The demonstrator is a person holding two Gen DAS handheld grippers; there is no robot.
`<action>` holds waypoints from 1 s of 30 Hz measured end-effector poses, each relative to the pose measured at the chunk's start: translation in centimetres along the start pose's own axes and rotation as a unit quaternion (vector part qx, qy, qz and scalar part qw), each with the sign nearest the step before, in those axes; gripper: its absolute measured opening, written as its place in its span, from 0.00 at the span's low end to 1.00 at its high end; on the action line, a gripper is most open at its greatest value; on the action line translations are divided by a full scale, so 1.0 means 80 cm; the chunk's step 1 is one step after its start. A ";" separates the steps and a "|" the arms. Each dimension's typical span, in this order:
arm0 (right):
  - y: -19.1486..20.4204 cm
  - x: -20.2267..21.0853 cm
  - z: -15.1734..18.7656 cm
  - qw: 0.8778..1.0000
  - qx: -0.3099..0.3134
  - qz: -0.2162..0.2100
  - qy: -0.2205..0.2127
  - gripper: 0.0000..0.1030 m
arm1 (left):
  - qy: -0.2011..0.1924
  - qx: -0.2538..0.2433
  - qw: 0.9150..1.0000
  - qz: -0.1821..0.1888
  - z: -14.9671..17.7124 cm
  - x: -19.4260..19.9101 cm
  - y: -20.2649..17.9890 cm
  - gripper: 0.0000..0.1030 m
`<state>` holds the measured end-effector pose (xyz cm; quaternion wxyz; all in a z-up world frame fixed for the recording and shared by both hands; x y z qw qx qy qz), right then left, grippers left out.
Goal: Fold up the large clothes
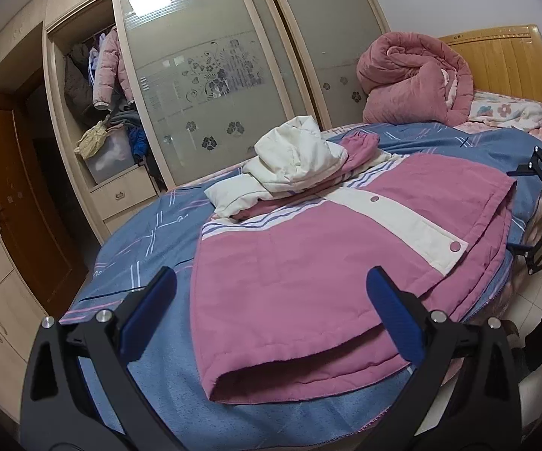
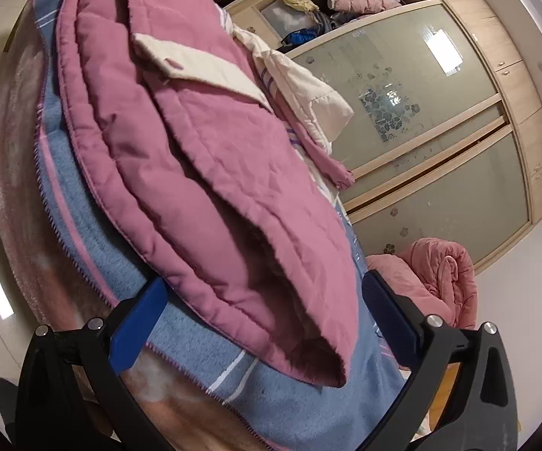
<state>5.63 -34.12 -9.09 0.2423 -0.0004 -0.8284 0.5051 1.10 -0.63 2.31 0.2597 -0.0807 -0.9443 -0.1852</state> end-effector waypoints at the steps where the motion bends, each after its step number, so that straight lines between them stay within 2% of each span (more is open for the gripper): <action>1: -0.001 -0.002 -0.004 1.000 -0.004 0.003 -0.002 0.99 | 0.001 -0.001 1.000 0.002 0.000 0.000 -0.001 0.98; 4: -0.008 -0.002 -0.008 1.000 -0.016 0.000 0.000 0.99 | 0.002 -0.008 1.000 0.006 -0.001 -0.001 -0.006 0.98; 7: -0.003 0.001 -0.004 1.000 -0.006 -0.028 0.005 0.99 | 0.003 -0.014 1.000 0.006 0.000 -0.002 -0.009 0.98; 10: 0.005 0.003 -0.003 1.000 0.014 -0.020 0.007 0.99 | 0.003 -0.014 1.000 0.009 -0.001 -0.001 -0.010 0.98; 14: 0.005 -0.002 -0.005 1.000 0.010 -0.023 0.012 0.99 | 0.004 -0.012 1.000 0.016 -0.003 -0.002 -0.010 0.98; 17: 0.006 -0.006 -0.013 1.000 0.012 -0.003 0.008 0.99 | 0.004 -0.015 1.000 0.019 -0.004 -0.002 -0.012 0.98; 22: -0.016 -0.008 -0.033 0.999 -0.031 0.018 0.000 0.99 | 0.005 -0.021 0.999 0.025 -0.003 -0.003 -0.017 0.98; 25: -0.031 -0.014 -0.039 0.998 -0.057 -0.001 0.002 0.99 | 0.008 -0.035 0.999 0.038 0.001 -0.003 -0.021 0.98; 27: -0.039 -0.018 -0.043 0.997 -0.073 -0.029 0.002 0.92 | 0.028 -0.066 0.994 0.078 0.007 -0.007 -0.034 0.98; 29: -0.050 -0.021 -0.048 0.993 -0.099 -0.064 0.008 0.74 | 0.044 -0.114 0.988 0.093 0.019 -0.010 -0.054 0.98; 30: -0.057 -0.021 -0.051 0.989 -0.119 -0.087 0.010 0.69 | 0.050 -0.142 0.984 0.095 0.026 -0.011 -0.066 0.98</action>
Point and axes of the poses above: each gripper's, at about its wrist camera, not at the fingertips, and x roughly against the way its jaws point, y to its left, z to its underside, the point moved 1 cm from there along -x, roughly the way its jaws point, and after that the axes turned 13 degrees about y, right-handed, at the moved point
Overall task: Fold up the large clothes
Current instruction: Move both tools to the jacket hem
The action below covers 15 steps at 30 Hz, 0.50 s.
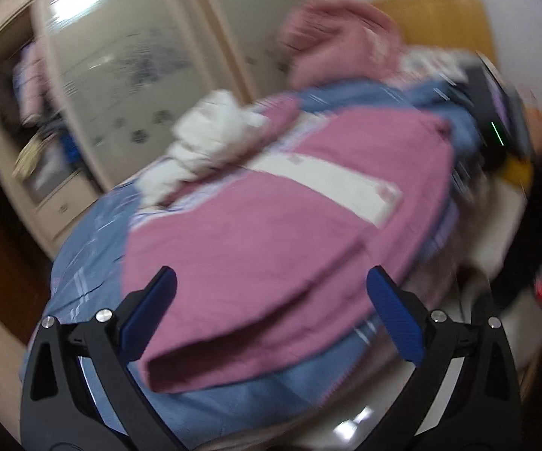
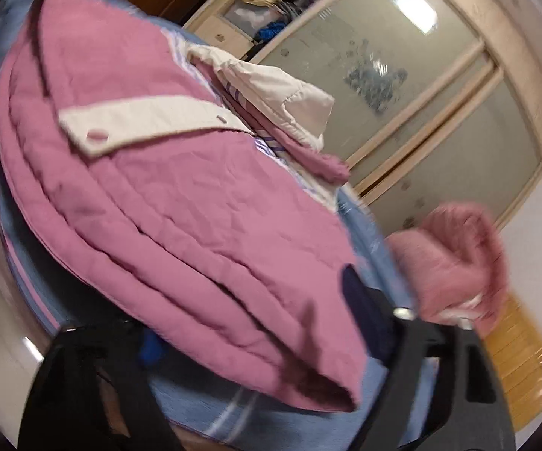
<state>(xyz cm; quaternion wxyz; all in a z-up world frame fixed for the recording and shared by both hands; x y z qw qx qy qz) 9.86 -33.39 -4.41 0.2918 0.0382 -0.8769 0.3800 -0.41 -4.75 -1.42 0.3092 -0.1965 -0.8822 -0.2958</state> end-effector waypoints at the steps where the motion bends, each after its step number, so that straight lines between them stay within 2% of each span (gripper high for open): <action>1: -0.006 0.002 -0.004 1.000 -0.018 -0.020 0.002 0.64 | 0.011 -0.028 1.000 0.003 0.004 -0.005 -0.014 0.98; 3: -0.016 0.004 -0.011 0.998 -0.051 -0.046 0.002 0.63 | 0.029 -0.063 0.998 0.001 0.009 -0.017 -0.033 0.98; 4: -0.021 0.006 -0.014 0.996 -0.065 -0.054 0.000 0.63 | 0.043 -0.080 0.996 -0.013 0.012 -0.026 -0.042 0.98; 8: -0.045 0.013 -0.025 0.987 -0.131 -0.090 -0.017 0.63 | 0.075 -0.088 0.991 -0.065 0.018 -0.053 -0.045 0.98; 11: -0.057 0.016 -0.028 0.980 -0.162 -0.109 -0.025 0.63 | 0.074 -0.079 0.989 -0.102 0.015 -0.064 -0.039 0.98; 15: -0.057 0.020 -0.028 0.979 -0.169 -0.110 -0.027 0.63 | 0.065 -0.083 0.984 -0.147 0.005 -0.075 -0.037 0.98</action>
Point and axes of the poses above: each gripper's, at about its wrist camera, not at the fingertips, and x roughly against the way its jaws point, y to its left, z to its underside, the point moved 1 cm from there along -x, roughly the way its jaws point, and after that the axes turned 13 degrees about y, right-handed, at the moved point
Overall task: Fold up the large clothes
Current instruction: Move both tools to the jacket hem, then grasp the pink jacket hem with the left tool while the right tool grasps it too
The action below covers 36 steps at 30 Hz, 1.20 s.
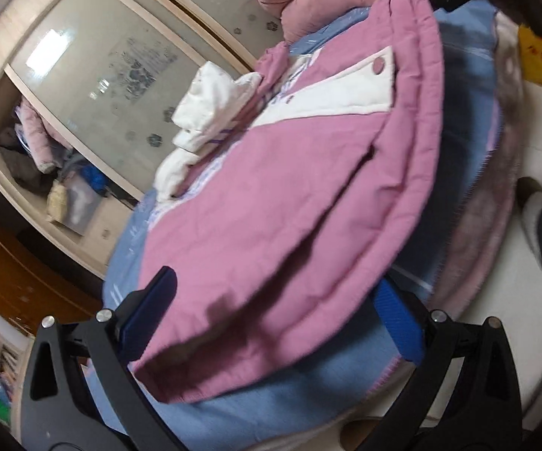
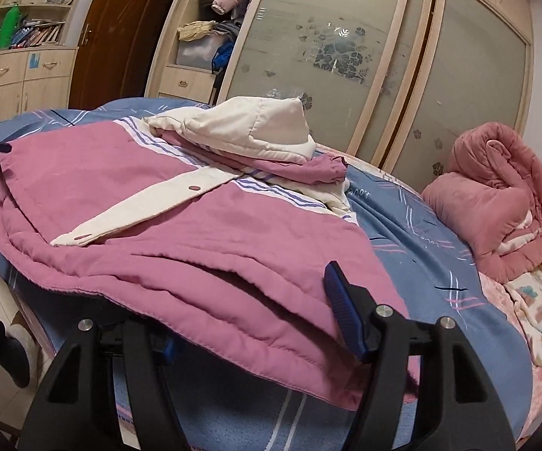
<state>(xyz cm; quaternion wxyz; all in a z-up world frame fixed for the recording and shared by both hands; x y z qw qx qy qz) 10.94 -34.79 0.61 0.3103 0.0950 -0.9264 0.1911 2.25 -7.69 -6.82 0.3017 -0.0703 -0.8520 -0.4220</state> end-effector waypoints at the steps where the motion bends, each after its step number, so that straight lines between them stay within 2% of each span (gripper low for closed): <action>1: 0.001 0.001 0.001 1.000 0.002 0.002 0.000 0.63 | -0.002 0.002 1.000 -0.009 -0.004 -0.002 0.000 0.98; 4: 0.003 -0.002 0.004 1.000 0.006 0.005 0.005 0.63 | 0.002 0.025 1.000 -0.004 -0.013 -0.006 0.008 0.98; 6: 0.002 -0.006 0.007 1.000 0.003 0.001 0.012 0.63 | 0.011 0.047 0.999 0.012 -0.017 -0.012 0.017 0.98; 7: 0.002 -0.008 0.008 1.000 0.004 0.000 0.017 0.63 | 0.014 0.056 0.998 0.019 -0.018 -0.015 0.021 0.95; 8: 0.001 -0.009 0.009 1.000 0.004 0.000 0.020 0.63 | 0.017 0.069 0.997 0.030 -0.020 -0.017 0.025 0.83; 9: 0.002 -0.011 0.010 1.000 0.005 0.001 0.025 0.63 | 0.019 0.082 0.996 0.043 -0.020 -0.017 0.029 0.77; 11: 0.003 -0.014 0.011 0.999 0.006 -0.001 0.034 0.52 | 0.022 0.121 0.989 0.085 -0.022 -0.017 0.041 0.59; 12: 0.005 -0.017 0.012 0.999 0.006 -0.003 0.042 0.49 | 0.024 0.134 0.986 0.099 -0.022 -0.018 0.043 0.55; 14: 0.009 -0.022 0.014 0.998 0.007 -0.008 0.059 0.33 | 0.028 0.152 0.981 0.119 -0.023 -0.018 0.043 0.41; 16: 0.013 -0.027 0.018 0.997 0.006 -0.009 0.076 0.28 | 0.026 0.171 0.977 0.124 -0.024 -0.015 0.045 0.36; 18: 0.015 -0.031 0.021 0.996 0.004 -0.014 0.090 0.23 | 0.023 0.199 0.970 0.140 -0.026 -0.014 0.051 0.27; 20: 0.017 -0.034 0.023 0.995 0.003 -0.016 0.100 0.19 | 0.021 0.226 0.961 0.156 -0.026 -0.011 0.056 0.26; 25: 0.019 -0.038 0.028 0.993 -0.002 -0.019 0.116 0.18 | 0.020 0.277 0.941 0.195 -0.026 -0.013 0.073 0.25; 26: 0.019 -0.039 0.029 0.993 -0.003 -0.018 0.117 0.18 | 0.021 0.280 0.940 0.196 -0.027 -0.013 0.073 0.25; 29: 0.021 -0.040 0.031 0.993 -0.005 -0.013 0.119 0.18 | 0.024 0.275 0.943 0.187 -0.029 -0.013 0.069 0.25; 36: 0.021 -0.039 0.029 0.993 -0.009 -0.010 0.120 0.15 | 0.023 0.281 0.941 0.189 -0.028 -0.013 0.071 0.25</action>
Point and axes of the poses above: each gripper's, at about its wrist camera, not at the fingertips, and x roughly against the way its jaws point, y to its left, z to its underside, the point moved 1 cm from there along -x, roughly the way its jaws point, and after that the axes turned 13 degrees about y, right-handed, at the moved point
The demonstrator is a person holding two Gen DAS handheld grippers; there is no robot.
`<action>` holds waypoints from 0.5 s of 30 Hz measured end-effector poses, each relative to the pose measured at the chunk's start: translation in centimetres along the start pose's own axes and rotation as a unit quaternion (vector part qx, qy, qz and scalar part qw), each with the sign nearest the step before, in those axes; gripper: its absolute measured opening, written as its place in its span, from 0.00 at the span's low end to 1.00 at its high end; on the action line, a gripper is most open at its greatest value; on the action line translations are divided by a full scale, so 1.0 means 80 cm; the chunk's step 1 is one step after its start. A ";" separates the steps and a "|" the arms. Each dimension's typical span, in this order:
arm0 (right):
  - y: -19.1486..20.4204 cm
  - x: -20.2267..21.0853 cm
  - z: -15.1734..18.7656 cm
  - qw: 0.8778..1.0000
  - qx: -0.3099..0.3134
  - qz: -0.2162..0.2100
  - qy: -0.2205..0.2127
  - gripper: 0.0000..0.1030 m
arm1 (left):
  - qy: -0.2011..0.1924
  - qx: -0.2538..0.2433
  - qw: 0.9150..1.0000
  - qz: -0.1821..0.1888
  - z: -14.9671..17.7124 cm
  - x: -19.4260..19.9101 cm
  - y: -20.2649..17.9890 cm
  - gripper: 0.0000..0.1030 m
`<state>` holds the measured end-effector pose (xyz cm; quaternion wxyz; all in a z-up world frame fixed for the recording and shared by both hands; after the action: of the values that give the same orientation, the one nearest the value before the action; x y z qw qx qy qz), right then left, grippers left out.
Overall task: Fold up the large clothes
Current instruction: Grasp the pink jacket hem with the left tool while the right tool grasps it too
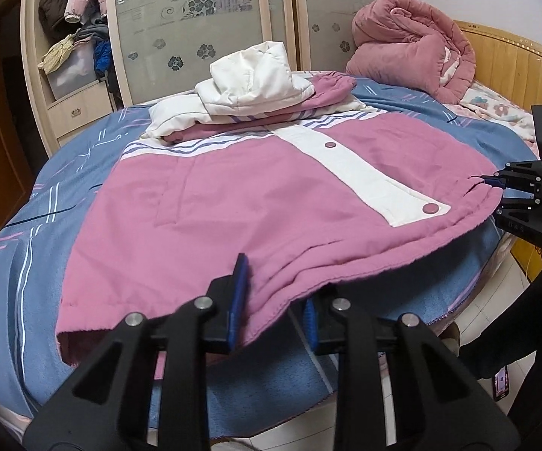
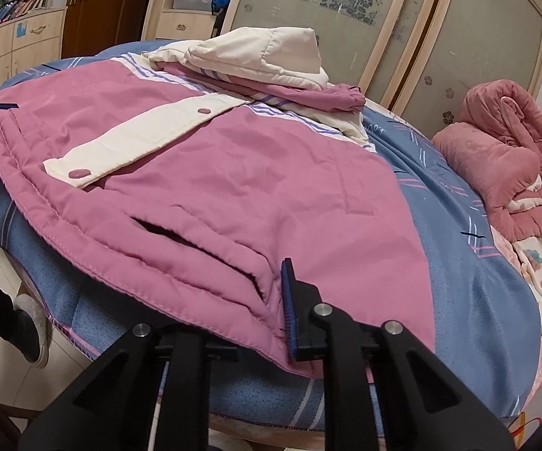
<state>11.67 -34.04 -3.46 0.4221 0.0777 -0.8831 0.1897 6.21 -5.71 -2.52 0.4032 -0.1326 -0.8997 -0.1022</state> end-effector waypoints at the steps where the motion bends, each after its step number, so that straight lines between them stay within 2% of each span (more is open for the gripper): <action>1: -0.001 0.001 -0.001 1.000 -0.004 -0.003 0.000 0.14 | -0.002 0.000 1.000 0.001 0.000 0.001 0.000 0.25; 7: -0.006 0.004 -0.007 1.000 -0.021 -0.018 0.001 0.10 | -0.015 0.018 1.000 0.018 -0.007 0.006 0.005 0.24; 12: -0.011 0.003 -0.009 0.999 -0.043 -0.032 -0.004 0.10 | 0.001 0.067 0.996 0.066 -0.010 -0.008 0.020 0.23; 15: -0.012 0.003 -0.009 0.998 -0.057 -0.034 -0.012 0.10 | -0.006 0.072 0.995 0.064 -0.011 -0.010 0.020 0.23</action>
<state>12.31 -34.62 -2.59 0.4216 0.0854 -0.8942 0.1240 7.84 -4.62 -2.37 0.4120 -0.1607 -0.8968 -0.0103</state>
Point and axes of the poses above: each gripper's, at about its wrist camera, not at the fingertips, and x roughly against the way its jaws point, y to its left, z to its underside, the point moved 1 cm from there along -x, roughly the way its jaws point, and after that the axes turned 13 degrees about y, right-handed, at the moved point
